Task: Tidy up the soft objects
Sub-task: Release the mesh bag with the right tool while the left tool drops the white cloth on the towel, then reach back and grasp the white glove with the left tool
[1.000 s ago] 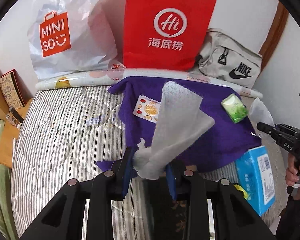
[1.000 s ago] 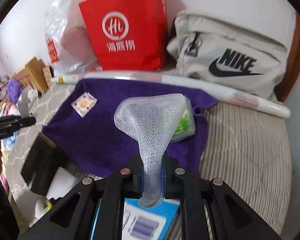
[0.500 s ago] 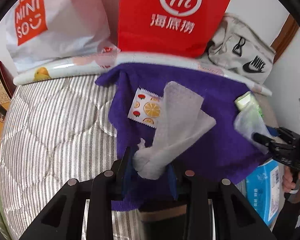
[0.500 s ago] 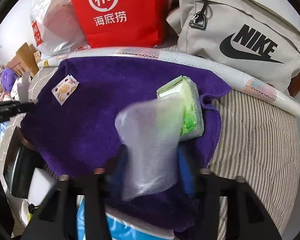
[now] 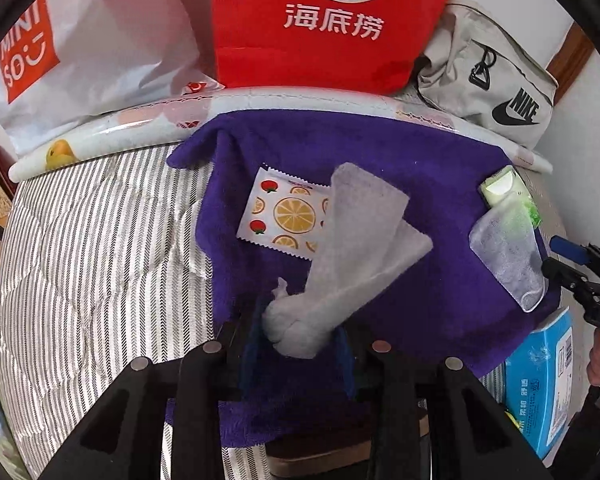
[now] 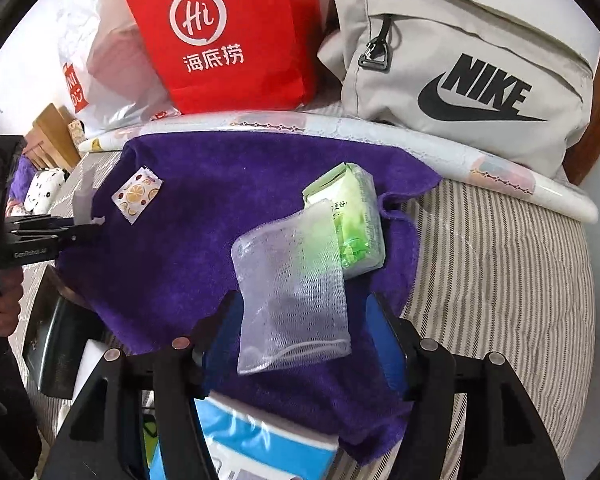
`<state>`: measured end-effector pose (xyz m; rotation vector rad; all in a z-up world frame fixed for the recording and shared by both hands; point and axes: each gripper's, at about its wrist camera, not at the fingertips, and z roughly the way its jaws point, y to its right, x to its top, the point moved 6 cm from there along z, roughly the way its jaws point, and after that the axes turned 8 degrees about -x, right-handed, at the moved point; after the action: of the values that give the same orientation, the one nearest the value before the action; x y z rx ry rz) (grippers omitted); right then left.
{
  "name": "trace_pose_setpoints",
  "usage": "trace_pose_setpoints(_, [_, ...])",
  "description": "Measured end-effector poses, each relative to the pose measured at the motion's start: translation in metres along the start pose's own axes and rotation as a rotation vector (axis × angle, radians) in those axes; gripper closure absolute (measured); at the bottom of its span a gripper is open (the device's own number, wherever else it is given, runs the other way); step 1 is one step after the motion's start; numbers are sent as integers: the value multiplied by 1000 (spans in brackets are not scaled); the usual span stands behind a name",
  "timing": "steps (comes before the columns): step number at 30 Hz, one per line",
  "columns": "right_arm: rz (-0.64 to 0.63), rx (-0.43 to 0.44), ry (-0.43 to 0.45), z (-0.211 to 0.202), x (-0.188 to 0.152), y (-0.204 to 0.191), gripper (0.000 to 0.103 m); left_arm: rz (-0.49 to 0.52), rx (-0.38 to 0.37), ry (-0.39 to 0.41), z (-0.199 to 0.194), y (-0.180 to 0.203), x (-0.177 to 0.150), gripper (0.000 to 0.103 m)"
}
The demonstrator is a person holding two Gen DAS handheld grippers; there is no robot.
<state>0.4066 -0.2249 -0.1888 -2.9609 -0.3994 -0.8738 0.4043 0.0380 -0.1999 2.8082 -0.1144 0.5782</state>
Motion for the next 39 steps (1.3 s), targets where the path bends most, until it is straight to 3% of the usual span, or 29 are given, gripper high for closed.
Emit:
trace_pose_setpoints(5, [33, -34, 10, -12, -3, 7, 39, 13, 0, 9, -7, 9, 1, 44])
trace_pose_setpoints(9, [53, -51, 44, -28, -6, 11, 25, 43, 73, 36, -20, 14, -1, 40])
trace_pose_setpoints(11, [59, -65, 78, -39, -8, 11, 24, 58, 103, 57, -31, 15, -3, 40])
trace_pose_setpoints(17, [56, -93, 128, -69, -26, 9, 24, 64, 96, 151, -71, 22, -19, 40])
trace_pose_setpoints(22, [92, -108, 111, -87, -55, 7, 24, 81, 41, 243, -106, 34, -49, 40])
trace_pose_setpoints(25, [132, -42, 97, -97, -77, 4, 24, 93, 30, 259, -119, 46, -74, 40])
trace_pose_setpoints(28, [157, -9, 76, -103, -101, -2, 24, 109, -27, 243, -125, 59, -101, 40])
trace_pose_setpoints(32, [156, -28, 57, -110, -132, -11, 24, 143, -78, 230, -128, 78, -141, 40])
trace_pose_setpoints(39, [147, -9, 88, -134, -177, -24, 24, 177, -191, 130, -97, 109, -196, 40])
